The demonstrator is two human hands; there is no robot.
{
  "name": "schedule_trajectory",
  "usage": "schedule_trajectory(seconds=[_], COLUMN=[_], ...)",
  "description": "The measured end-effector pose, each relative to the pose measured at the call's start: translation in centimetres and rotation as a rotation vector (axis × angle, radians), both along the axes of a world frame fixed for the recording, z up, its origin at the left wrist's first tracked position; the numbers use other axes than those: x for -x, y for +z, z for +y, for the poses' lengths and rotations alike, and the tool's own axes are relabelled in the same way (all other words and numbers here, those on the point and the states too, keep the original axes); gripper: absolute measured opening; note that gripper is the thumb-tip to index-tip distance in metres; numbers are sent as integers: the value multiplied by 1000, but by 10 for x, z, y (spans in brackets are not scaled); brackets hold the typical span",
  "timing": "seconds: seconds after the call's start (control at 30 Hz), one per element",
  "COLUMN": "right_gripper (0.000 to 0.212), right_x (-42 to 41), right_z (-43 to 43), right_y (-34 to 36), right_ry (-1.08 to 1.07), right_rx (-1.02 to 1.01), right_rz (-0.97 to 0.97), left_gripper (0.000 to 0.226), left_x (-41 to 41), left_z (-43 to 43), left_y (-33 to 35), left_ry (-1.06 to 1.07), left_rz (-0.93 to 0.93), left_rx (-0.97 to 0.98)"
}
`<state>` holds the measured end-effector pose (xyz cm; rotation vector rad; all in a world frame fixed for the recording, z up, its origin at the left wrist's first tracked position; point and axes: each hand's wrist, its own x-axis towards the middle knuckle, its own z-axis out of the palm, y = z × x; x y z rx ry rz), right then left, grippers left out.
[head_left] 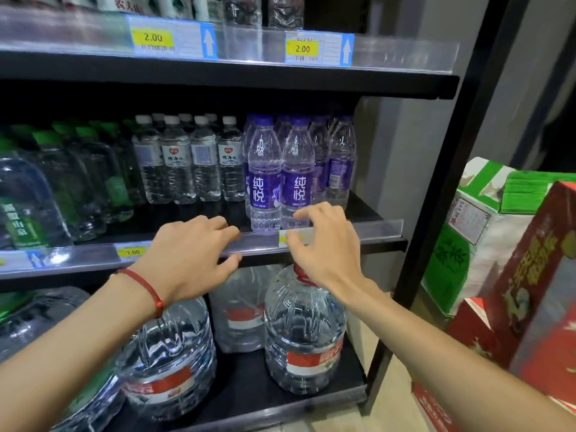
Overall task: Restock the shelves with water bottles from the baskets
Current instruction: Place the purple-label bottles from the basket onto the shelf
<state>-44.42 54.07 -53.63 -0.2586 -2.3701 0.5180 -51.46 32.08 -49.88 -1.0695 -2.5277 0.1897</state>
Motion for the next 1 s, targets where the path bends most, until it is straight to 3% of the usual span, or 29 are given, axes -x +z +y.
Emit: schedule_trajectory(seconds=[0.17,0.27,0.33,0.57,1.0], right_gripper=[52,63,64,56,51], right_x=[-39,-53,-59,-69,-100], right_z=[-40,-66,-84,-180,-375], right_y=[-16,-25,-35,-86,-167], right_ry=[92,170,234,492,1053], right_rx=[-282,-362,-411,-504,-608], right_rz=[-219,-325,-367,-406,-351], left_gripper=[53,66,60,45,51], left_x=[-22,-37,-51,-117,-261], left_z=[-31,-61,-83,-181,-360], left_y=[-20,-42,-61,-119,-198], left_ry=[65,89,107,393,902], left_rz=[19,6,20,-7,-182], left_rx=[112,84,27,-34,-34])
